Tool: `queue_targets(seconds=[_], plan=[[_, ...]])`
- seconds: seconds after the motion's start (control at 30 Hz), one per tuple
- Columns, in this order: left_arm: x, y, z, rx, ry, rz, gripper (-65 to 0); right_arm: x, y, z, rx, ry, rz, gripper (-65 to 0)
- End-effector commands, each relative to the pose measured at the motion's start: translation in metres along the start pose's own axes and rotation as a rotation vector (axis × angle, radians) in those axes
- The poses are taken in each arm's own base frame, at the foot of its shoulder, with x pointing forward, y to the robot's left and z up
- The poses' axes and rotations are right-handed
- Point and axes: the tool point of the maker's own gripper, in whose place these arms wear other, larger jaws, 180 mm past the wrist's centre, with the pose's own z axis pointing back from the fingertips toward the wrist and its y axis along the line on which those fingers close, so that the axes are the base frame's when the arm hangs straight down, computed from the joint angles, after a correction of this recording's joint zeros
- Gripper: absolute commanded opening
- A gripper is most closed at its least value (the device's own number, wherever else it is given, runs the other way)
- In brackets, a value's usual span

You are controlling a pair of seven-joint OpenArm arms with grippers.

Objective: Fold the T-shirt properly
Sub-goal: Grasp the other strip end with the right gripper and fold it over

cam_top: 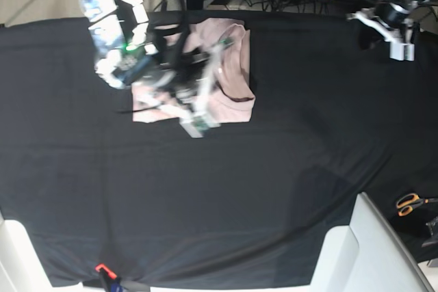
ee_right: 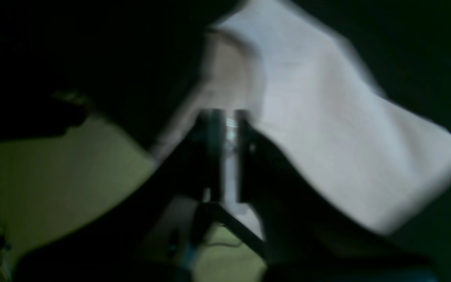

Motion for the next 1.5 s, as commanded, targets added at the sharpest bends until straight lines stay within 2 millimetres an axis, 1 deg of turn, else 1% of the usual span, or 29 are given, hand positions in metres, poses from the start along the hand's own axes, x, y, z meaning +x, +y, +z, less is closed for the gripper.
queue_targets(seconds=[0.0, 0.03, 0.1, 0.2, 0.3, 0.4, 0.47, 0.57, 0.67, 0.73, 0.8, 0.83, 0.9, 1.0, 1.07, 1.13, 1.2, 1.27, 1.3, 1.37, 1.4, 1.43, 1.47], plan=[[0.011, 0.004, 0.004, 0.001, -0.040, -0.009, -65.0, 0.005, -0.001, 0.003, 0.007, -0.026, -0.015, -65.0], [0.012, 0.008, 0.006, 0.010, -0.042, -0.008, -65.0, 0.004, -0.005, 0.003, -0.002, -0.024, -0.026, -63.3], [0.013, 0.010, 0.007, 0.015, -0.043, -0.011, -65.0, 0.001, -0.008, 0.000, -0.004, -0.011, -0.029, -63.0], [0.014, 0.007, 0.006, 0.009, -0.046, -0.012, -65.0, 0.001, -0.012, -0.013, -0.001, 0.015, -0.030, -63.0], [0.009, -0.009, 0.000, -0.033, -0.030, -0.021, -65.0, 0.007, -0.002, -0.029, 0.041, 0.002, 0.033, -63.0], [0.002, -0.026, -0.006, -0.078, -0.006, -0.037, -65.0, 0.007, 0.006, -0.048, 0.072, 0.015, 0.060, -63.0], [0.002, -0.029, -0.007, -0.088, -0.003, -0.040, -65.0, 0.008, 0.011, -0.058, 0.087, 0.025, 0.059, -63.0], [0.001, -0.029, -0.007, -0.087, -0.002, -0.038, -65.0, 0.004, 0.013, -0.074, 0.102, 0.051, 0.048, -63.0], [0.001, -0.030, -0.007, -0.089, -0.004, -0.037, -65.0, -0.008, 0.013, -0.087, 0.112, 0.107, 0.033, -63.0], [0.000, -0.036, -0.009, -0.106, 0.002, -0.041, -65.0, -0.013, 0.020, -0.094, 0.127, 0.133, 0.042, -63.0], [0.003, -0.045, -0.011, -0.131, -0.001, -0.059, -65.0, -0.011, 0.025, -0.095, 0.135, 0.137, 0.069, -63.0], [0.005, -0.051, -0.012, -0.145, -0.004, -0.070, -65.0, -0.008, 0.027, -0.094, 0.136, 0.130, 0.079, -63.0], [0.013, -0.066, -0.012, -0.181, -0.019, -0.094, -65.0, 0.010, 0.030, -0.084, 0.135, 0.080, 0.107, -63.0], [0.023, -0.089, -0.012, -0.233, -0.043, -0.131, -65.0, 0.034, 0.030, -0.058, 0.114, 0.013, 0.129, -63.0], [0.030, -0.104, -0.010, -0.268, -0.062, -0.157, -65.0, 0.046, 0.015, -0.033, 0.069, -0.034, 0.126, -63.0], [0.033, -0.120, -0.008, -0.306, -0.060, -0.184, -65.0, 0.055, 0.000, -0.010, 0.024, -0.100, 0.085, -63.0], [0.033, -0.131, -0.005, -0.328, -0.027, -0.212, -65.0, 0.050, -0.023, 0.007, -0.032, -0.139, 0.004, -63.0], [0.037, -0.140, 0.000, -0.364, -0.017, -0.180, -65.0, 0.032, -0.054, 0.017, -0.102, -0.129, -0.081, -63.0], [0.041, -0.143, 0.002, -0.384, -0.022, -0.157, -65.0, 0.022, -0.066, 0.019, -0.128, -0.111, -0.095, -63.0], [0.048, -0.148, 0.006, -0.426, -0.048, -0.093, -65.0, 0.005, -0.083, 0.023, -0.167, -0.081, -0.098, -63.0], [0.051, -0.148, 0.008, -0.442, -0.058, -0.076, -61.2, -0.006, -0.089, 0.025, -0.183, -0.071, -0.091, -63.0], [0.054, -0.148, 0.009, -0.455, -0.062, -0.067, -52.0, -0.013, -0.093, 0.027, -0.194, -0.076, -0.077, -63.0], [0.056, -0.151, 0.011, -0.475, -0.070, -0.067, -44.1, -0.019, -0.097, 0.029, -0.204, -0.080, -0.065, -63.0]])
